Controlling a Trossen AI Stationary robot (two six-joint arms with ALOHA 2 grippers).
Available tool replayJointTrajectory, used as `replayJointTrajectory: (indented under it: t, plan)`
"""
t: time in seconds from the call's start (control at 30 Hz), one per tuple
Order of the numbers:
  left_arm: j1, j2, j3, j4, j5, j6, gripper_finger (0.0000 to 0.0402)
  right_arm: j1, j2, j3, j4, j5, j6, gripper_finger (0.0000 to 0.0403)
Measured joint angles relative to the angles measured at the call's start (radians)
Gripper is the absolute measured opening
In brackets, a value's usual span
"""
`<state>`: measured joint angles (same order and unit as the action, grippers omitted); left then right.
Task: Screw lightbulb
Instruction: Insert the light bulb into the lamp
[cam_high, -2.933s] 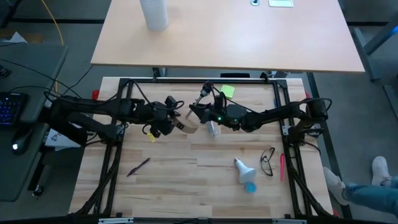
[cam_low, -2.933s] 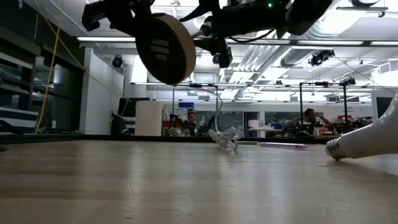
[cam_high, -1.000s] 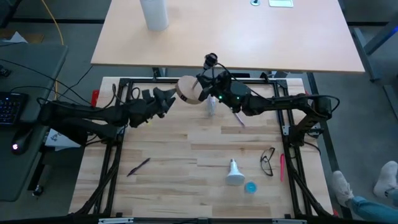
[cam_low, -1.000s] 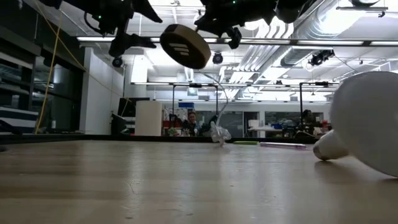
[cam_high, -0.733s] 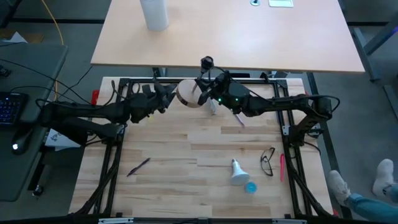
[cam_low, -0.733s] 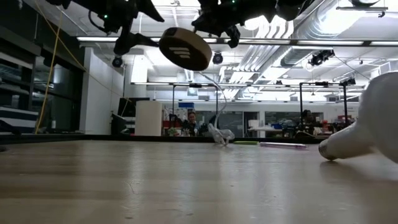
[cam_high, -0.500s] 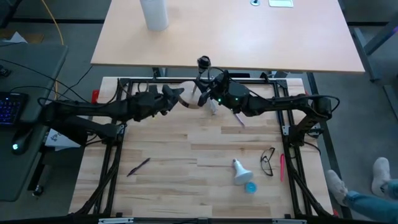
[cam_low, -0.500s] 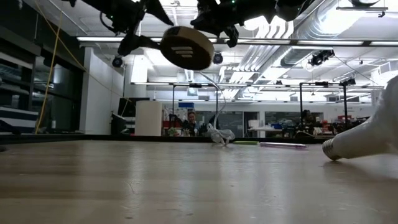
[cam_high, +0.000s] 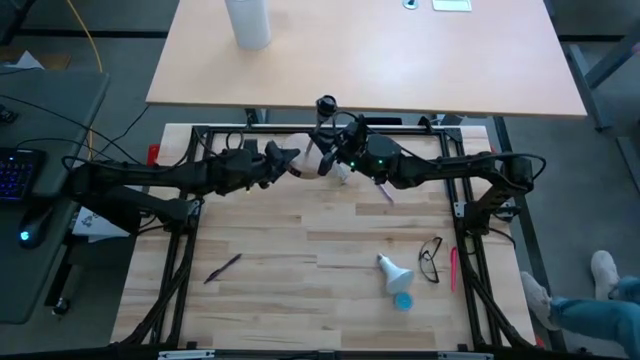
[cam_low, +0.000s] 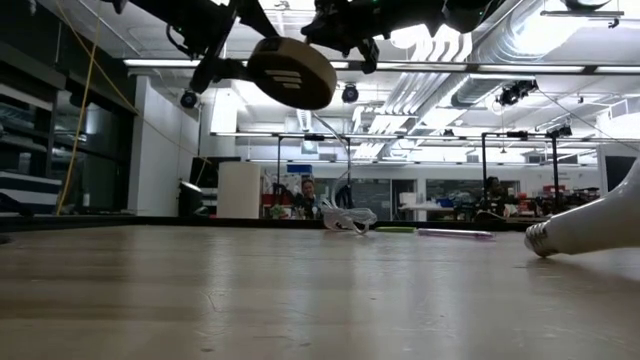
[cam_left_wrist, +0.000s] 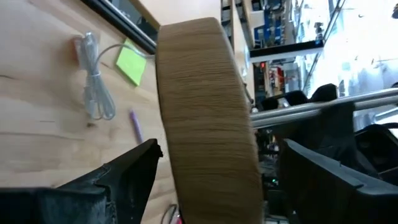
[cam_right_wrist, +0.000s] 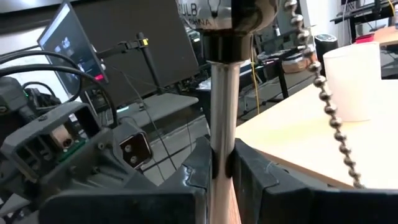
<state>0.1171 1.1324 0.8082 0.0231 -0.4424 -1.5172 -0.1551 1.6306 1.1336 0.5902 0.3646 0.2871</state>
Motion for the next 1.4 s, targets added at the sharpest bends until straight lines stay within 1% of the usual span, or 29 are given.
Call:
replayJointTrajectory:
  t: [0.07,0.13,0.2,0.3,0.47,0.5,0.73,0.83,0.9,1.0,1.13,1.27,1.4]
  plan:
    - [0.0,0.0,0.0,-0.004,0.0,0.002,0.0284,0.0,0.0,0.0,-0.002,0.0,0.0,0.003]
    - [0.0,0.0,0.0,-0.008,0.002,0.003,0.0252,0.0,0.0,0.0,-0.002,0.0,0.0,0.003]
    - [0.001,0.0,0.0,-0.011,0.004,0.028,0.0204,0.0,-0.001,0.0,-0.001,0.0,-0.002,0.003]
    - [0.003,-0.002,0.0,-0.011,-0.013,0.039,0.0116,0.001,-0.001,-0.002,-0.006,-0.001,-0.017,0.003]
    - [0.005,-0.003,0.0,-0.001,-0.03,0.078,0.0114,0.005,-0.002,-0.003,0.003,-0.013,-0.046,0.0031]
    - [0.01,-0.004,0.0,0.001,-0.025,0.085,0.0114,0.005,-0.002,-0.003,0.005,-0.019,-0.048,0.0039]
    - [0.029,-0.023,-0.001,-0.044,-0.032,0.123,0.0114,0.009,-0.012,-0.002,-0.011,-0.063,-0.054,0.0156]
    - [0.042,-0.049,-0.001,-0.11,-0.043,0.13,0.0114,0.011,-0.047,-0.002,-0.088,-0.069,-0.058,0.0192]
    - [0.048,-0.071,-0.003,-0.174,-0.063,0.141,0.0114,0.012,-0.085,-0.001,-0.186,-0.094,-0.055,0.0208]
    - [0.059,-0.113,-0.003,-0.285,-0.091,0.16,0.0114,0.016,-0.151,0.0,-0.37,-0.15,-0.016,0.0214]
    - [0.069,-0.167,-0.003,-0.39,-0.143,0.2,0.0114,0.033,-0.226,0.0,-0.618,-0.154,-0.003,0.0215]
    - [0.088,-0.199,-0.003,-0.418,-0.149,0.353,0.0114,0.065,-0.287,0.0,-0.806,-0.158,0.015,0.0212]
    - [0.093,-0.213,-0.003,-0.468,-0.146,0.477,0.0114,0.104,-0.324,-0.001,-1.05,-0.156,0.065,0.0211]
